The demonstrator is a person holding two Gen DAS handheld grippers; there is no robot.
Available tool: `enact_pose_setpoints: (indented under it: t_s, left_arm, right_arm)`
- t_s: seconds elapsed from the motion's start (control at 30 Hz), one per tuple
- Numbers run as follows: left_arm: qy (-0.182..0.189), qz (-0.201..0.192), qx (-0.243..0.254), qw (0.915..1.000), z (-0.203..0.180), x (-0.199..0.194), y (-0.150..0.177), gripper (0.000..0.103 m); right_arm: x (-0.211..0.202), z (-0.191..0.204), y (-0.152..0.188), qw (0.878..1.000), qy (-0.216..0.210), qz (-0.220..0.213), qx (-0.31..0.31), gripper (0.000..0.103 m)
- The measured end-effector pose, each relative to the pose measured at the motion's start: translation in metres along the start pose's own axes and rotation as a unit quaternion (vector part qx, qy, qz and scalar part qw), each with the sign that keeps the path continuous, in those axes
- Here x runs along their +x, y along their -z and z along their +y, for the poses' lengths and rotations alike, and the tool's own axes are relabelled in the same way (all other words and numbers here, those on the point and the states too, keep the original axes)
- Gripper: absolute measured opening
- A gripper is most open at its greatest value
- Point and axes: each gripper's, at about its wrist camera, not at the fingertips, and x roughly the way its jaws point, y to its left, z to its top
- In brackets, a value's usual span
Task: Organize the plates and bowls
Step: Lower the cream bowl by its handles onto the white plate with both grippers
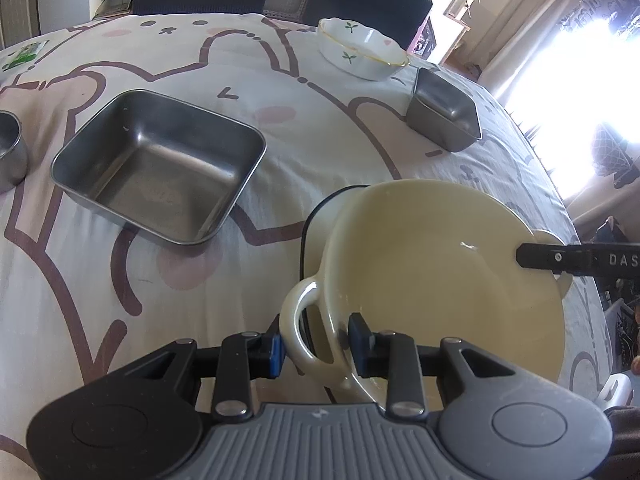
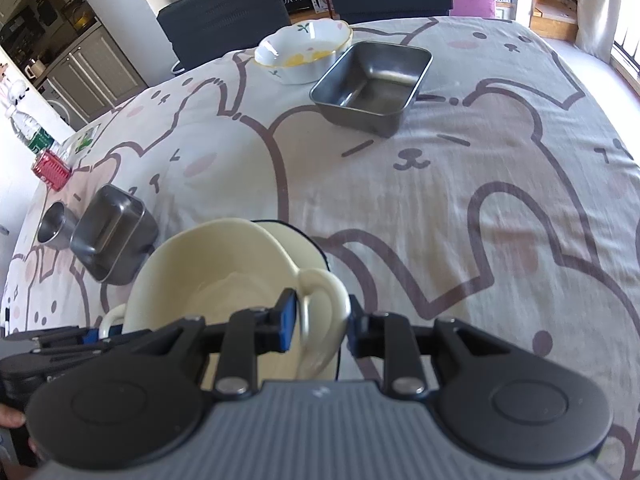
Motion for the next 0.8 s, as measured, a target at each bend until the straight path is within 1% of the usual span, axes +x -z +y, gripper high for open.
enact_pose_setpoints:
  t_s: [0.13,0.3,0.47,0.6,0.8]
  left_arm:
    - [0.0,0.001,0.012,0.9999,-0.003,0.0,0.001,0.033]
    - [0.002,0.0,0.016,0.9999,-0.004,0.001,0.001,0.033]
    - [-0.008,-0.002,0.011,0.9999,-0.001,-0.001,-0.001,0.032]
    - [-0.006,-0.003,0.006,1.0,0.002,-0.001,-0.002,0.032]
    - [-0.008,-0.004,0.013,0.9999,0.0,-0.002,-0.001,0.031]
  right_arm:
    - [0.005,-0.004,-0.003,1.0,-0.005,0.003,0.003,0.032]
    - [0.011,-0.003,-0.005,1.0,0.008,0.01,0.002,0.035]
    - [0.012,0.003,-0.005,1.0,0.009,0.008,-0.005,0.036]
    - [0.014,0.007,-0.005,1.0,0.01,0.011,-0.012,0.036]
    - [0.016,0.003,-0.007,1.0,0.006,0.016,-0.006,0.036]
